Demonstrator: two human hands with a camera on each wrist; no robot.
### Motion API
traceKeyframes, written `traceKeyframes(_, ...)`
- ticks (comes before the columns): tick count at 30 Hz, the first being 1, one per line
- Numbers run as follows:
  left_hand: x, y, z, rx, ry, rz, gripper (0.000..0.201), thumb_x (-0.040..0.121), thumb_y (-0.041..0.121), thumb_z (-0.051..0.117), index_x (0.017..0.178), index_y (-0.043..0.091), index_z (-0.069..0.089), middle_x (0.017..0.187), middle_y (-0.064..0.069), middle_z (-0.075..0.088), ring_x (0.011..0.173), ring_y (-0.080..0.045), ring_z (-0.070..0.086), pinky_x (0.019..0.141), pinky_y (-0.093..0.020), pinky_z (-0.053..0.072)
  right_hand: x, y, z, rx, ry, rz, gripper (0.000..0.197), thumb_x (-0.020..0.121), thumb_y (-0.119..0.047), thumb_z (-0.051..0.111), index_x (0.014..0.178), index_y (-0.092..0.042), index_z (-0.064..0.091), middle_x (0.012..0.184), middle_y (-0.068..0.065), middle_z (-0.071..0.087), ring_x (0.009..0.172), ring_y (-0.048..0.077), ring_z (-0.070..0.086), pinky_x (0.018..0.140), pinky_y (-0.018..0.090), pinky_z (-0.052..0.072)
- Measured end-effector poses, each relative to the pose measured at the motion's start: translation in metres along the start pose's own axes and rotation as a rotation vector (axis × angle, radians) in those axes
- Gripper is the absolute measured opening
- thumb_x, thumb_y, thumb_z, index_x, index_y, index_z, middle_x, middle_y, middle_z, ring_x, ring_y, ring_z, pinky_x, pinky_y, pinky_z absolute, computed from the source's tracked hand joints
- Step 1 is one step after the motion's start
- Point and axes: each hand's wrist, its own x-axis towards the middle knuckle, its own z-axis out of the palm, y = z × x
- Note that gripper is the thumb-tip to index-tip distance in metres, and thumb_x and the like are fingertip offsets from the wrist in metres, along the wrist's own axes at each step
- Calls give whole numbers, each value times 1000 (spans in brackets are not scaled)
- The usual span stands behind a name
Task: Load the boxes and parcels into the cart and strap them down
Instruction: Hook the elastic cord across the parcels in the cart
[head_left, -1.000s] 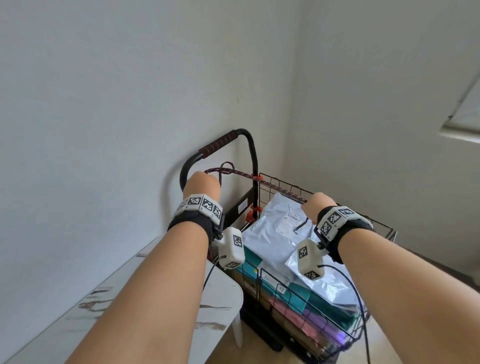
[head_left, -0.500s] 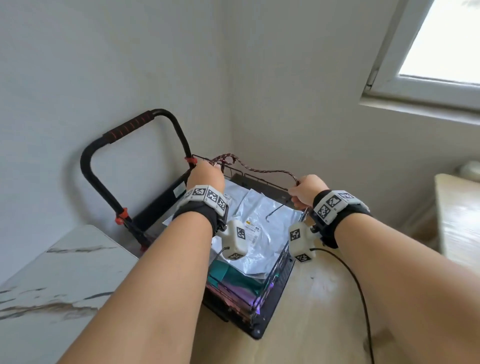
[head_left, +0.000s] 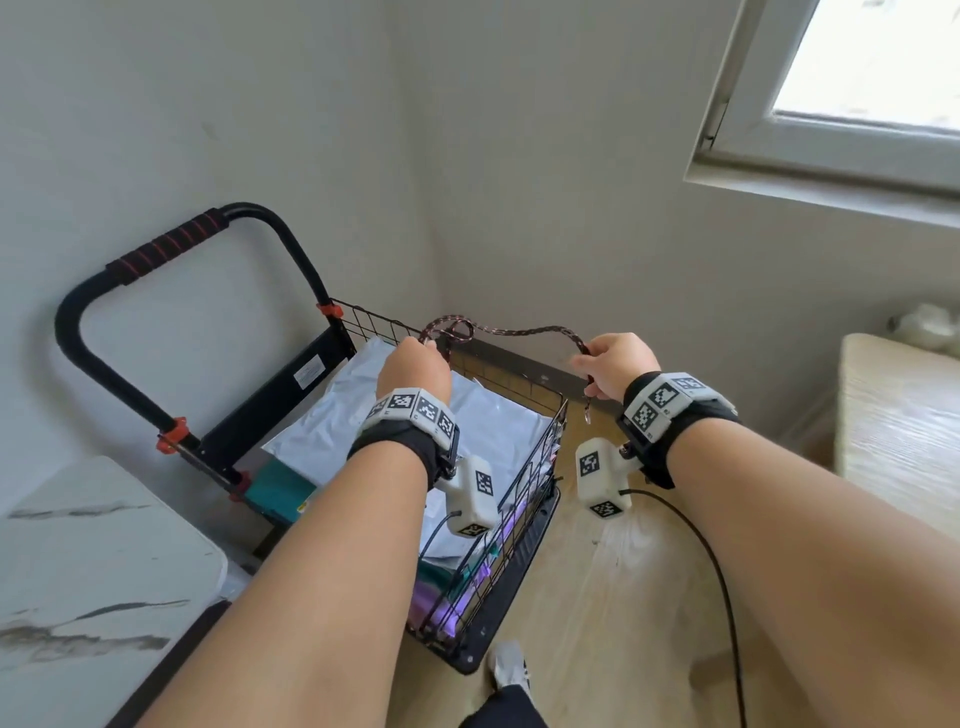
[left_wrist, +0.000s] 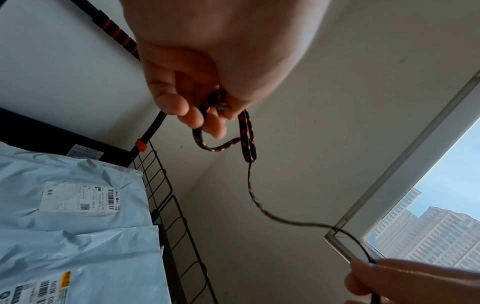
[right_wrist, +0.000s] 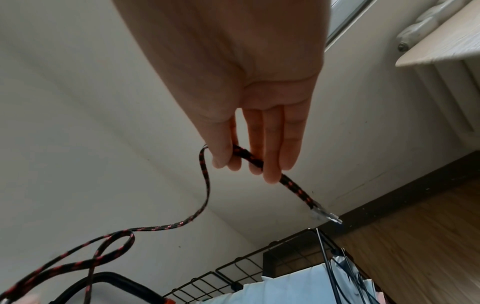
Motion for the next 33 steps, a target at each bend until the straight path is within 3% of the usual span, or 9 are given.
traceKeyframes(5,44,14,21,7,-18,-5,42,103,32,32,123,1,51,126,-18,57,117,-34,53,91,-39,43,41,-6,2,52,11,6,8,94,-27,59,92,-19,60,82,2,66,77,20,69,66,28,57)
traceKeyframes(11,92,24,39,-2,-82,-54,41,103,31,32,124,1,51,125,-19,58,115,-34,55,89,-39,44,98,-30,12,-178,-64,-11,11,84,-13,68,74,-18,68,83,5,72,82,22,70,78,33,59)
traceKeyframes(15,117,20,48,14,-91,-42,36,103,24,33,123,0,51,123,-19,58,114,-35,55,89,-39,44,132,-40,27,-170,-89,0,6,85,-13,68,80,-12,72,89,9,73,90,25,70,84,37,58)
traceKeyframes(18,135,12,54,-40,-84,-54,32,99,19,36,118,1,54,116,-19,62,108,-37,59,91,-41,47,154,-46,41,-134,-84,-5,15,90,-19,64,89,-9,74,88,10,74,83,24,71,84,38,58)
traceKeyframes(21,157,7,61,-115,-93,-126,32,99,20,36,118,3,54,113,-17,65,104,-35,61,92,-44,50,176,-52,55,-113,-98,1,16,92,-22,61,92,-10,72,84,9,73,69,19,65,79,34,58)
traceKeyframes(24,179,2,65,-164,-80,-250,36,101,28,33,128,9,48,113,-12,67,103,-28,64,88,-39,52,203,-59,68,-89,-147,29,13,95,-16,55,91,-9,65,86,10,70,72,23,69,74,35,59)
traceKeyframes(26,193,0,68,-170,-66,-275,38,101,27,31,132,10,45,117,-10,66,106,-26,64,88,-34,51,223,-67,77,-25,-193,54,11,96,-12,51,89,-11,59,89,11,68,71,24,67,63,30,58)
traceKeyframes(28,204,0,70,-224,-23,-309,40,101,30,31,130,7,47,111,-13,68,103,-28,65,89,-41,52,240,-75,85,13,-233,54,10,96,-12,50,91,-13,58,90,10,67,70,22,64,58,26,56)
traceKeyframes(33,232,5,91,-226,27,-369,43,101,36,31,132,11,46,108,-11,70,99,-28,66,85,-44,53,287,-79,110,-90,-315,-52,19,91,-22,59,80,-11,70,86,13,73,67,20,62,78,39,57)
